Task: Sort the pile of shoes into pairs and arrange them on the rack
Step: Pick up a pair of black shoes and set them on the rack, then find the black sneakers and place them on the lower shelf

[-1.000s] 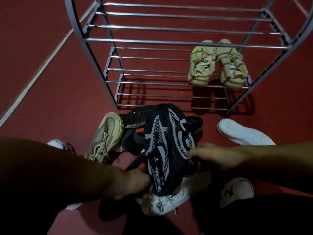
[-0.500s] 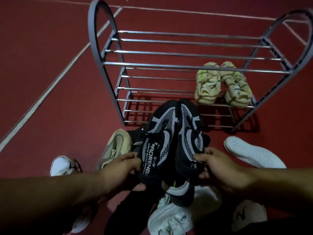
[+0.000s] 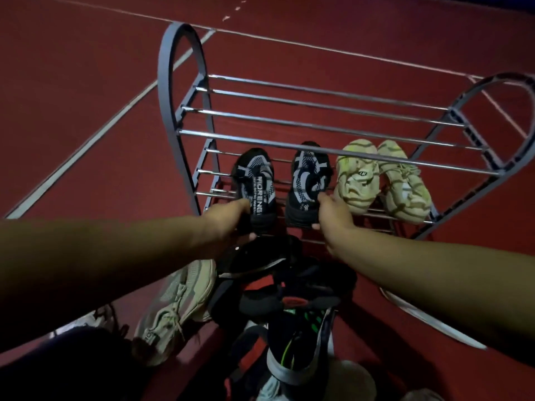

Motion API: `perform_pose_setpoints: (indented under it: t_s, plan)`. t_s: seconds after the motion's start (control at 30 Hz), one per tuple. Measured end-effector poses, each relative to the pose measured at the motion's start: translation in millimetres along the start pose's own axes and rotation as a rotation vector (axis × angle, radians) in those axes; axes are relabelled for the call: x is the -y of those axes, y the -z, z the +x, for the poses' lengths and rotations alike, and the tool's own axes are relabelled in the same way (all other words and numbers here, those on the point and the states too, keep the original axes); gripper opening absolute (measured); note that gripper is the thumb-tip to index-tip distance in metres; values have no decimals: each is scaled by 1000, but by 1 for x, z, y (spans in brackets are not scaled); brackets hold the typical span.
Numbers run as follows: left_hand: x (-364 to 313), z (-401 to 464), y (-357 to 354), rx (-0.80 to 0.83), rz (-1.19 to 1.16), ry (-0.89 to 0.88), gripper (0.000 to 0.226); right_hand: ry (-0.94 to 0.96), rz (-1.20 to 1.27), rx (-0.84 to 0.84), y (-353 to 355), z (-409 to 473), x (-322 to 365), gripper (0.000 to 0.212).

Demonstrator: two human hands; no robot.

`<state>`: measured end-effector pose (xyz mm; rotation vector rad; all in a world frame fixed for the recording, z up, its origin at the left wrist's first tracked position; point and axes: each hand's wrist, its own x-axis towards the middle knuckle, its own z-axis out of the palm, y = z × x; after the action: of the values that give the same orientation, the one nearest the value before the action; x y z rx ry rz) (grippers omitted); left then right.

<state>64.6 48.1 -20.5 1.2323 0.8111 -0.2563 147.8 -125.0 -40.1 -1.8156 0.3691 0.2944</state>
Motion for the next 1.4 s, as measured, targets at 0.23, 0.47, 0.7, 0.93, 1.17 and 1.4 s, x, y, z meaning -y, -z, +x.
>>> perform_pose_setpoints:
  t_s: [0.23, 0.47, 0.7, 0.93, 1.17, 1.4]
  plan:
    - [8, 25, -39, -185, 100, -254, 25, -180, 43, 115, -4, -17, -44, 66]
    - [0, 30, -46, -232, 138, -289, 31, -257, 122, 99, -4, 6, -22, 59]
    - [-7, 46, -68, -145, 150, -325, 20, -322, 227, 20, 16, 26, -8, 52]
    - [-15, 56, -66, -90, 208, -251, 24, -275, 177, 25, 13, 20, -4, 58]
    - [1, 29, -6, 7, 860, -365, 18, -132, -535, 129, 27, -23, -34, 35]
    - [66, -10, 63, 100, 1186, -179, 26, 291, -1275, 688, 24, -79, -52, 31]
